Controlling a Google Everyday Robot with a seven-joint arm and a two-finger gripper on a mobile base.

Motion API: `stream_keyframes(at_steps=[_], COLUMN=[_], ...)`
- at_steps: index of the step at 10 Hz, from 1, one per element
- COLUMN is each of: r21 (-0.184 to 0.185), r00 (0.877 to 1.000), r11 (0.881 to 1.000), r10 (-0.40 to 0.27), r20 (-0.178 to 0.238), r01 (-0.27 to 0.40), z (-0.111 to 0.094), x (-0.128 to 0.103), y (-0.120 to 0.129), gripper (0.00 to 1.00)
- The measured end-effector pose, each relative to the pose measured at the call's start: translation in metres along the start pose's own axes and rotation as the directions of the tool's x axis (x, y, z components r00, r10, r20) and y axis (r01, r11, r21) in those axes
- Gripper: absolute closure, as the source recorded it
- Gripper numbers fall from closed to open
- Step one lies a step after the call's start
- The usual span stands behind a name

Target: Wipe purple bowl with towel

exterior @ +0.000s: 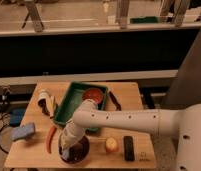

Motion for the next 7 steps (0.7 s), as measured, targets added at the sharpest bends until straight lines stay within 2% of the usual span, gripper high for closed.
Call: stream_keyframes(at_steps=[2,4,6,7], r21=[0.012,-0.003,-0.058,-0.100], r00=[0.999,0.999,0.997,0.996], r11=[1.000,1.000,0.997,0.992], r10=[0.004,0.019,0.061,0.081], r20=[0.033,0.042,0.037,0.035], r01=[-0.005,-0.019,-0.059,-0.077], z=[0.000,-0.005,-0.016,-0.018], x=[-0.015,-0.027,-0.037,-0.041], y=[0.000,0.009,0.027,0.037], gripper=[1.00,1.00,1.00,1.00])
